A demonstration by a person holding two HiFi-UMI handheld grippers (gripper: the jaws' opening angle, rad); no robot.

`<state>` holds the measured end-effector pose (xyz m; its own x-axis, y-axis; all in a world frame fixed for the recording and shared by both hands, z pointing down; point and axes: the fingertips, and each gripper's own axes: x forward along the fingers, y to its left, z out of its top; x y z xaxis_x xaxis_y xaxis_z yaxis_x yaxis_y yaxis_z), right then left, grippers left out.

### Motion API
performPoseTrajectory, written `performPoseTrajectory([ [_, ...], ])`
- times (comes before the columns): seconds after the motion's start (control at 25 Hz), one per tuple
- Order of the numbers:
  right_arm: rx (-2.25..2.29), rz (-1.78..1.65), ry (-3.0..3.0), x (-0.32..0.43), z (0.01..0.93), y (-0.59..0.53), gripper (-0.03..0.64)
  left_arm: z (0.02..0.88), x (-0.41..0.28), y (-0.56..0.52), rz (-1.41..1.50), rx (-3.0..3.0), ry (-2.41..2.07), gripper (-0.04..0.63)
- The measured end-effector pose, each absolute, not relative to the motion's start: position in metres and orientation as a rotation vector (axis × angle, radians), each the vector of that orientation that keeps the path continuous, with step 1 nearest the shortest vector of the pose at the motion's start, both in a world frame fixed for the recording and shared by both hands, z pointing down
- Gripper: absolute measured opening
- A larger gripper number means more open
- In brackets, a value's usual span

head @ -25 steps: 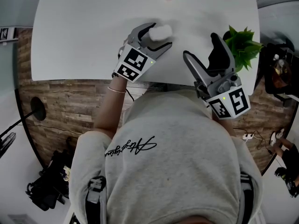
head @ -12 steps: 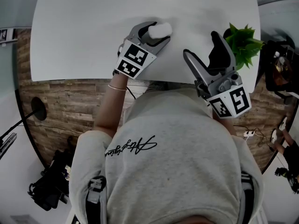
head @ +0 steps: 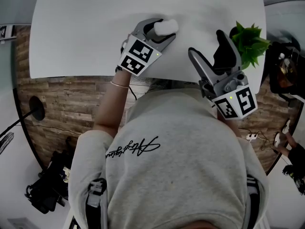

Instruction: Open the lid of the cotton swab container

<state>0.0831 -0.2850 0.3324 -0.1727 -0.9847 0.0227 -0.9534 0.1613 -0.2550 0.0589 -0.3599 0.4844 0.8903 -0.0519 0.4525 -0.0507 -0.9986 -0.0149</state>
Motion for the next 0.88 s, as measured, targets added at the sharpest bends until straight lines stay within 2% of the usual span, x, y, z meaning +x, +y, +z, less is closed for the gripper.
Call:
performPoseTrajectory([
  [0.4, -1.816, -0.275, 2.335, 0.084, 0.317, -0.28, 0.394, 0.482, 0.057, -0.337, -0.733, -3.01, 0.087, 0.249],
  [0.88, -1.678, -0.232, 2.454, 0.091, 0.303, -0.251, 0.38, 0.432, 0.054, -0.291, -0.743, -2.959, 0.148, 0.249],
])
